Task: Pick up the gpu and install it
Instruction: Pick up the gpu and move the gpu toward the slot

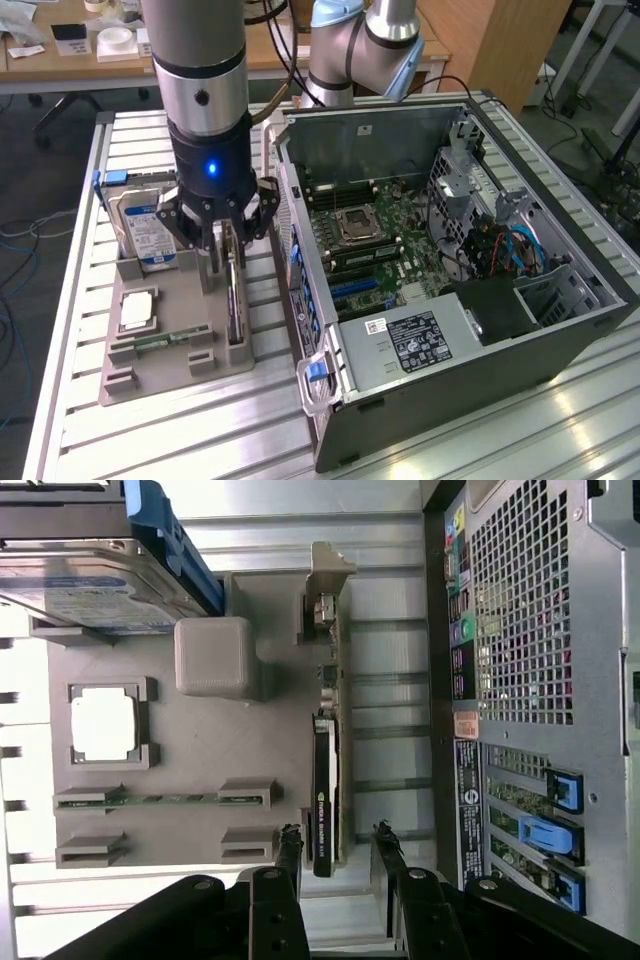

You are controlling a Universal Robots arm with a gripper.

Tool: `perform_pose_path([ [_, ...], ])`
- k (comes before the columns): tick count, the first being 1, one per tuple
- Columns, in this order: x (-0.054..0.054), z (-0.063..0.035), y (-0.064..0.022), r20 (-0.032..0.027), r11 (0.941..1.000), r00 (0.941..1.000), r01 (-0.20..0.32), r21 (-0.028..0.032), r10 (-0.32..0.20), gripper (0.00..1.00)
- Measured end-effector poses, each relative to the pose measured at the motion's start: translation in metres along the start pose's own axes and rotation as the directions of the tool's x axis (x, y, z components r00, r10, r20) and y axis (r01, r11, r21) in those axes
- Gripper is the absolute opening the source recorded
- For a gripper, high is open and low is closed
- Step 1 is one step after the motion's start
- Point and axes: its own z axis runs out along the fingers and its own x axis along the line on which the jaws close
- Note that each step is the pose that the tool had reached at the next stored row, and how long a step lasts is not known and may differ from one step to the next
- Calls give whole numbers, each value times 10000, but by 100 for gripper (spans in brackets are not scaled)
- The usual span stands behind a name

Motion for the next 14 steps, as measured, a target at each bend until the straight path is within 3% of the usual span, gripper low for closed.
perform_pose_path([
  [5,2,81,-3,0,10000,10000,0,0,0,42],
  [14,2,95,-4,3,10000,10000,0,-3,0,42],
])
